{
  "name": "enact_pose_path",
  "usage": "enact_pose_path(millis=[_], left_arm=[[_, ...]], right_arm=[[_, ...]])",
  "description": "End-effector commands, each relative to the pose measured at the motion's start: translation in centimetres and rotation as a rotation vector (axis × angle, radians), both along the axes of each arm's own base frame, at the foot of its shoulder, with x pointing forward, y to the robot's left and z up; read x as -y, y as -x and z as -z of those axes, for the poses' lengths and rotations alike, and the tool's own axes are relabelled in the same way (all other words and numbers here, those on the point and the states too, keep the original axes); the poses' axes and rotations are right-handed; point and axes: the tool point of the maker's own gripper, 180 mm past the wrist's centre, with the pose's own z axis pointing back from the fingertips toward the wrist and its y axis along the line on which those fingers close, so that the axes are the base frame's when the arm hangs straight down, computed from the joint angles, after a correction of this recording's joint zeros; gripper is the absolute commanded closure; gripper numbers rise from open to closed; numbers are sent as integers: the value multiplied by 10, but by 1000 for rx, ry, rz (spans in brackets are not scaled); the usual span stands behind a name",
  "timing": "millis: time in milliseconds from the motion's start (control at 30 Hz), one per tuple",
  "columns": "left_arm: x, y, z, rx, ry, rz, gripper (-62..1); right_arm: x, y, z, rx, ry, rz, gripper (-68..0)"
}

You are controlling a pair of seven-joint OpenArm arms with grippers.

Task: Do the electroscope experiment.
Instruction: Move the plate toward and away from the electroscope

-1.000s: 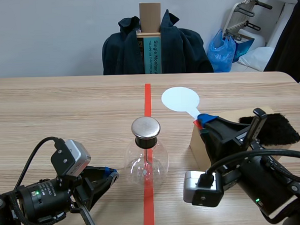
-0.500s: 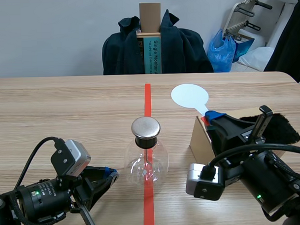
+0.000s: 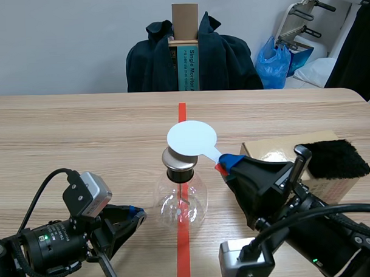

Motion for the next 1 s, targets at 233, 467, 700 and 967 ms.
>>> enact_pose_path(millis=[233, 467, 700, 967], left_arm=[[4, -5, -11, 26, 30, 1, -30], [4, -5, -11, 26, 30, 1, -30], [4, -5, -11, 27, 31, 1, -30], [4, -5, -11, 27, 31, 1, -30]], right_arm=[[-9, 8, -9, 39, 4, -95, -7], [-9, 9, -10, 41, 5, -103, -7], [-6, 5, -10, 41, 4, -76, -7], [9, -11, -12, 44, -4, 48, -7]])
